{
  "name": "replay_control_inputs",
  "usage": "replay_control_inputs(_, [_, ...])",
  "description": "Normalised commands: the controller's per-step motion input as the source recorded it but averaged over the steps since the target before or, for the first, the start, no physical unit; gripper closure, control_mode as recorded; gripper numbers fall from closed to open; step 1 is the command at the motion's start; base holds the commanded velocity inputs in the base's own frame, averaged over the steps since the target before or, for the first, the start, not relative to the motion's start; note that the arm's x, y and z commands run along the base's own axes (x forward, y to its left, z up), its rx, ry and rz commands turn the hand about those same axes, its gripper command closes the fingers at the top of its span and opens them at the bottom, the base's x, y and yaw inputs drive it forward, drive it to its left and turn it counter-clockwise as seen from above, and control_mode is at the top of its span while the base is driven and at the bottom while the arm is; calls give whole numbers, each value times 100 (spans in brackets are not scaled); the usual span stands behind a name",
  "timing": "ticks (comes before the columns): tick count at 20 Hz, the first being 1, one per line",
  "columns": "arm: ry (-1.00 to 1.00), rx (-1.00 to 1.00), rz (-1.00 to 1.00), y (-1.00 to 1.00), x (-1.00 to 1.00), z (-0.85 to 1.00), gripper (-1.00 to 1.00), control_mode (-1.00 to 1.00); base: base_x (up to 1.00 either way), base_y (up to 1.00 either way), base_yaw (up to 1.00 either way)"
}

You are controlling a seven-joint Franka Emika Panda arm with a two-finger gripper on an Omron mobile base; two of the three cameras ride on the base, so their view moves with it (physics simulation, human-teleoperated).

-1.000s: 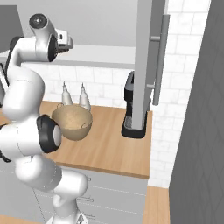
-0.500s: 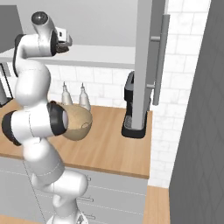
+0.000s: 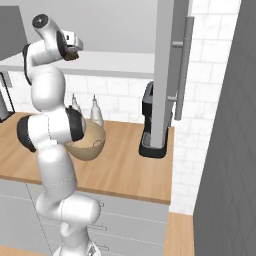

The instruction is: Open the cabinet, pick up the bread from the cabinet and place it in the basket. Then move the basket to the dining counter.

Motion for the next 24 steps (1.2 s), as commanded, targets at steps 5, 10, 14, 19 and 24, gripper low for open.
replay_control_inputs(5, [2, -2, -13, 12, 19, 0, -100, -100, 0, 0, 0])
replay_control_inputs(10, [3, 0, -1, 10, 0, 0, -100, -100, 0, 0, 0])
replay_control_inputs(14, [7, 0, -3, 0, 21, 0, -100, -100, 0, 0, 0])
replay_control_inputs(19, [5, 0, -3, 0, 21, -4, -100, -100, 0, 0, 0])
replay_control_inputs(24, [0, 0, -1, 0, 10, -11, -100, -100, 0, 0, 0])
